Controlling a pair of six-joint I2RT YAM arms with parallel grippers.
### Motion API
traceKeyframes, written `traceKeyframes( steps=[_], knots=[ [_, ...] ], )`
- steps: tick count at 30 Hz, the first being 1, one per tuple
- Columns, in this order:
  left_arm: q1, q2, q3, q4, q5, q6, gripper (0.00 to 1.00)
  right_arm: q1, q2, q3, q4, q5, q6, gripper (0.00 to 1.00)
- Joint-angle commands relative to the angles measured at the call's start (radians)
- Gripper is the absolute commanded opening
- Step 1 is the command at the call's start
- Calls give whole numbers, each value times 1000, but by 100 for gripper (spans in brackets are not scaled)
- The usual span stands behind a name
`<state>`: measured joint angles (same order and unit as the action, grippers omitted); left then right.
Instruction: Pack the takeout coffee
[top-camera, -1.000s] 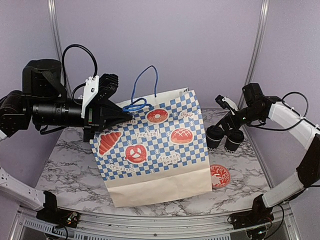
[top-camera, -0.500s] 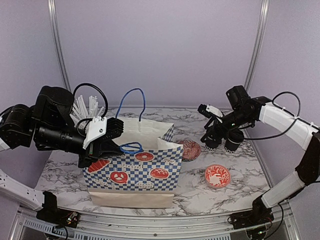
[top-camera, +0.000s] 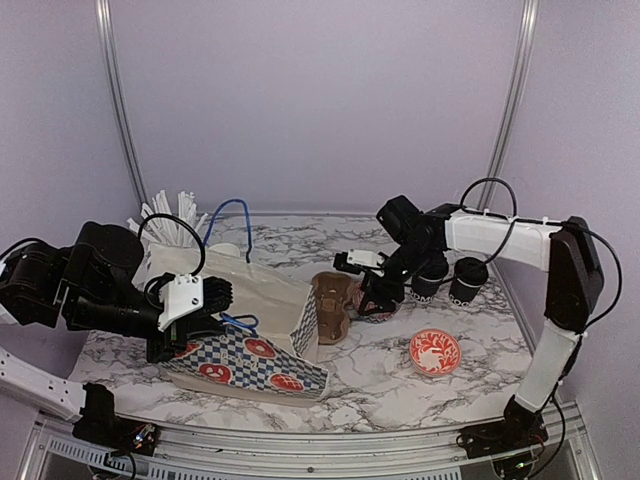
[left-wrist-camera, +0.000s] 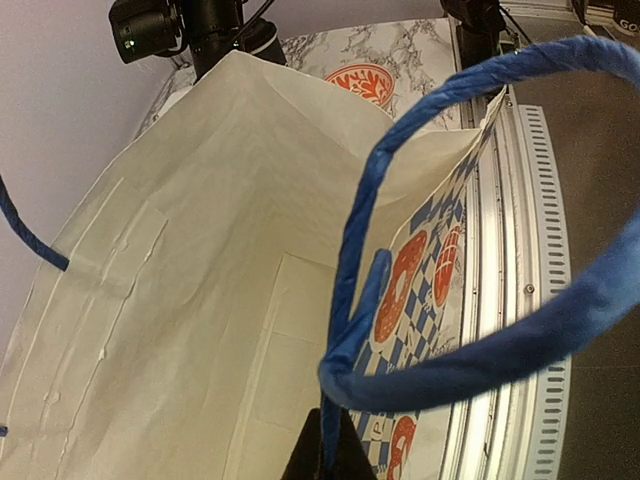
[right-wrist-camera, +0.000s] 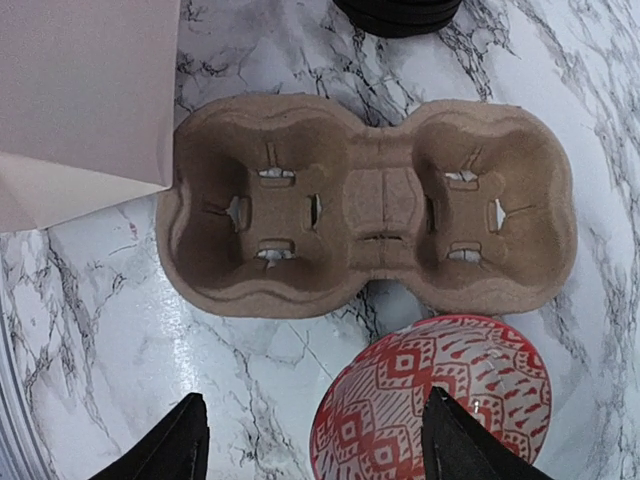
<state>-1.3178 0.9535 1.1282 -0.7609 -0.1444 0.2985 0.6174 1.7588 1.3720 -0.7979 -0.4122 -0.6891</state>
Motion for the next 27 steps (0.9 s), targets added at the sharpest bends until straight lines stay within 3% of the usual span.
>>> traceKeyframes(
  steps=[1, 9, 14, 19, 27],
  knots=[
    [-8, -46, -21, -21, -68, -40, 5, 27, 108, 144, 16, 52, -9, 69],
    [-9, -76, -25, -18, -90, -78, 31, 27, 303, 363, 35, 143, 64, 61],
    [-9, -74, -22, -11, -70, -99, 36, 24, 410, 473, 9, 179, 103, 50],
    [-9, -81, -18, 5, -60, -106, 36, 15, 501, 549, -14, 236, 137, 29],
    [-9, -102, -7, 29, -61, -129, 39, -65, 644, 757, -21, 279, 181, 25]
  ],
)
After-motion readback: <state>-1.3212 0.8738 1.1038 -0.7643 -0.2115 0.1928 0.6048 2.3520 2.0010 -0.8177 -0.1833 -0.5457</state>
